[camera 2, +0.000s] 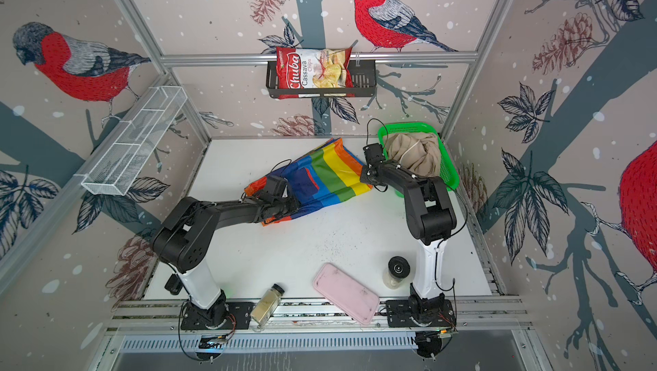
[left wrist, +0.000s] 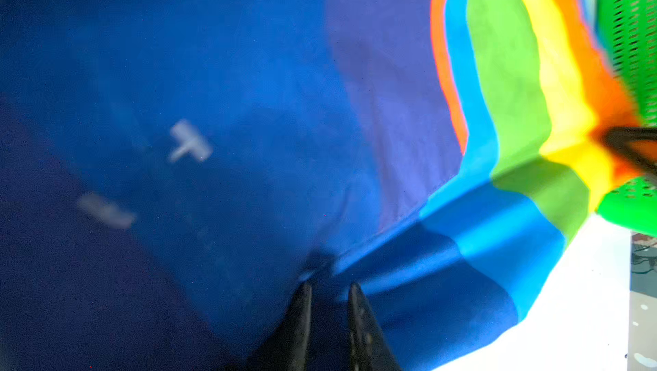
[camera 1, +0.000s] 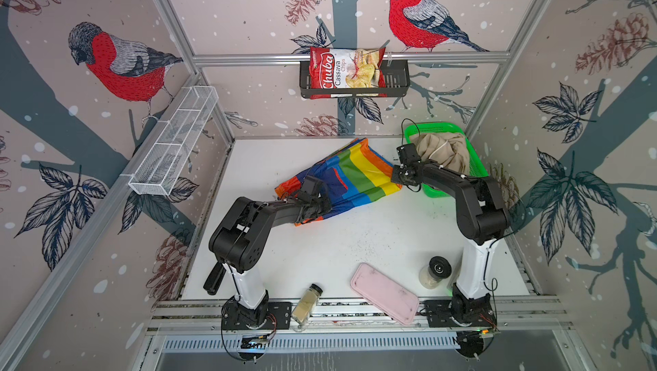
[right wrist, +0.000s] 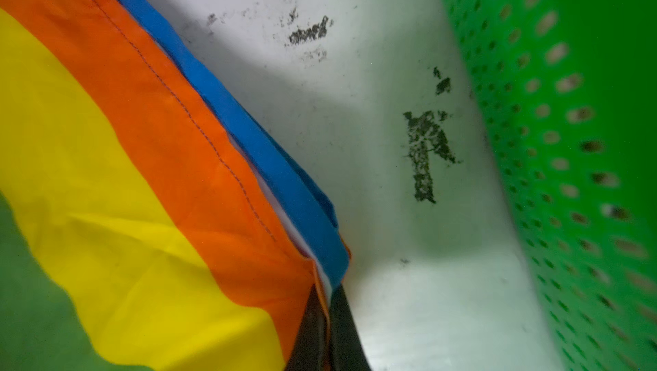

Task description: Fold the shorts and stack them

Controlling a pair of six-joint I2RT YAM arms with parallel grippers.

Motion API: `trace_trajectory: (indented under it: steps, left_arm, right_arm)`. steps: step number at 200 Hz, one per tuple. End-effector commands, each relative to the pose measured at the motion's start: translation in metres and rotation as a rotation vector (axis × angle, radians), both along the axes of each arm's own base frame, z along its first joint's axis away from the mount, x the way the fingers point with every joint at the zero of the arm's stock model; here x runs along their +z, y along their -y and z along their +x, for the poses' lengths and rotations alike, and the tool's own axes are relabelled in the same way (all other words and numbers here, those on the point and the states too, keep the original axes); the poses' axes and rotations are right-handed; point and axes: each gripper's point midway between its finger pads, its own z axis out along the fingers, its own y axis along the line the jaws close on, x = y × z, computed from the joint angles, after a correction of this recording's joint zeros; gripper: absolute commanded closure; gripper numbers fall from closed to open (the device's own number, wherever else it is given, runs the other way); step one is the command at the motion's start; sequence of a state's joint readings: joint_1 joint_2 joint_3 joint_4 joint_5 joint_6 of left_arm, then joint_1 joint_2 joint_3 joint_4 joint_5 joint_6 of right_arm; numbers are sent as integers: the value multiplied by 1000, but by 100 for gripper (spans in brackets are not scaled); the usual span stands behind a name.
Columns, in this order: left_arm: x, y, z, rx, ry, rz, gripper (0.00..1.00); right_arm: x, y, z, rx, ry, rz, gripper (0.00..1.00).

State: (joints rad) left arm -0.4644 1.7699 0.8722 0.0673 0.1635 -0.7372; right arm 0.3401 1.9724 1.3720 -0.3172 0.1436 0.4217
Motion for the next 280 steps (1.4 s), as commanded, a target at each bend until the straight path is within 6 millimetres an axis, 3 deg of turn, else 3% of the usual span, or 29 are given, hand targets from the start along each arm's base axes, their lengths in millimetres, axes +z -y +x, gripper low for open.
trace_trajectory:
  steps: [1, 31, 59, 75, 99, 118, 140, 164, 192, 218, 242, 280]
  left_arm:
    - [-2, -5, -27, -17, -107, 33, 78]
    - [54, 8, -20, -54, -12, -19, 64]
    - [104, 2, -19, -49, 84, -24, 51]
    - [125, -17, -19, 8, 123, -2, 49]
    - [136, -68, -22, 145, 143, 36, 48]
    - [134, -114, -29, 278, 158, 48, 46]
    - [134, -149, -39, 374, 186, 40, 32]
    - [117, -172, -49, 431, 147, -13, 24]
    - [88, -186, -55, 470, 79, -132, 23]
    - [73, -191, -56, 492, 51, -138, 16]
    - [69, -192, -51, 501, 66, -159, 9]
    - [63, -190, -40, 503, 71, -199, 5]
  right_arm:
    - [40, 5, 6, -29, 131, -63, 88]
    - [103, 11, -8, -87, 292, -131, 67]
    - [158, 5, -29, -118, 457, -162, 48]
    - [179, -21, -45, -52, 550, -156, 43]
    - [190, -85, -75, 127, 665, -152, 35]
    - [180, -143, -100, 295, 700, -177, 33]
    - [155, -220, -138, 535, 720, -194, 33]
    - [120, -291, -176, 761, 697, -168, 33]
    - [79, -355, -213, 1015, 657, -212, 34]
    - [38, -388, -235, 1193, 607, -277, 33]
    - [6, -397, -243, 1277, 548, -267, 33]
    - [-16, -397, -228, 1255, 474, -177, 32]
